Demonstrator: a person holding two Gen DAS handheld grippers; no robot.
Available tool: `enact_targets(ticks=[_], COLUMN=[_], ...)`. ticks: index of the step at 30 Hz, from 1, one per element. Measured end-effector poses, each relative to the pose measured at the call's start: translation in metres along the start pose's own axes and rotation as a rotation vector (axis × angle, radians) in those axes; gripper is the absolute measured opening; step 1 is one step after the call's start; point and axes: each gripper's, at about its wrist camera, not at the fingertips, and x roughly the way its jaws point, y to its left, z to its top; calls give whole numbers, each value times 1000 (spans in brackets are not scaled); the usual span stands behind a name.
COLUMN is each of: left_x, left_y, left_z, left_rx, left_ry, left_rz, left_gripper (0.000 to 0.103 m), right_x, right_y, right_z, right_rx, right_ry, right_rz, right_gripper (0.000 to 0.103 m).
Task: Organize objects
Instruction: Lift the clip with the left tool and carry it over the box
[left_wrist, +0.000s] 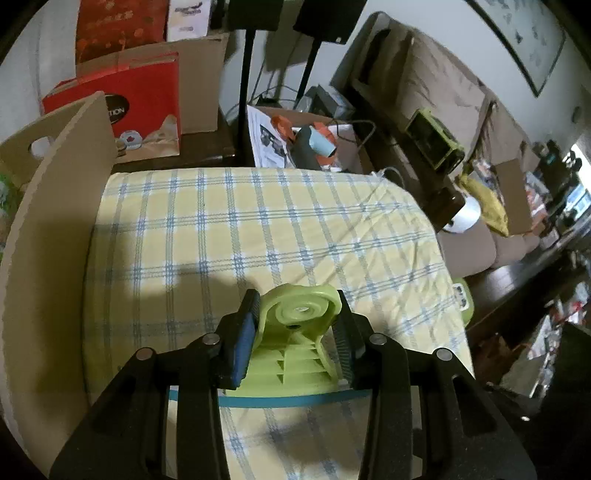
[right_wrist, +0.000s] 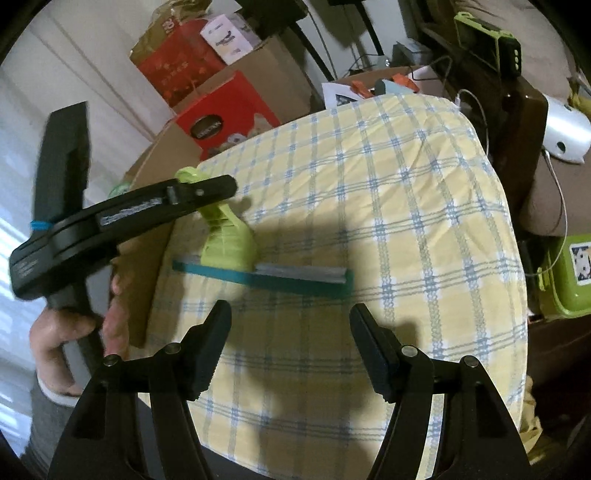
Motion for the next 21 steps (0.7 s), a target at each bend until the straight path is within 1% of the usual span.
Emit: enact_targets(ticks=[4, 6, 9, 10, 13, 16, 18, 21], left_x=[-7, -11, -21, -23, -28, -30, -30, -33], left_y=[1, 1, 3, 4, 10, 10, 9, 9], left_z=[-3, -6, -10, -11, -15, -18, -19, -20], left_rx=[-29, -30, -34, -40, -77, -95, -101, -114], left_ry=[-8, -7, -32, -35, -35, -34, -35, -32], left_rz=[-27, -43, -46, -46, -67, -90, -91, -99], left_gripper=[36, 36, 36, 36, 36, 36, 36, 36], right_x=[7, 8, 5, 5, 4, 9, 12, 10], right_y=[1, 0, -13, -18, -26, -30, -32, -31], right_z=[-2, 1, 3, 4, 8, 11, 12, 9], right_rx=[45, 75, 180, 221, 283, 325, 346, 339], right_ry=[4, -24, -71, -83, -109, -108, -98, -96], right_rz=[69, 87, 151, 163, 172, 174, 173, 167], right_gripper=[69, 68, 67, 67, 64, 57, 45, 35])
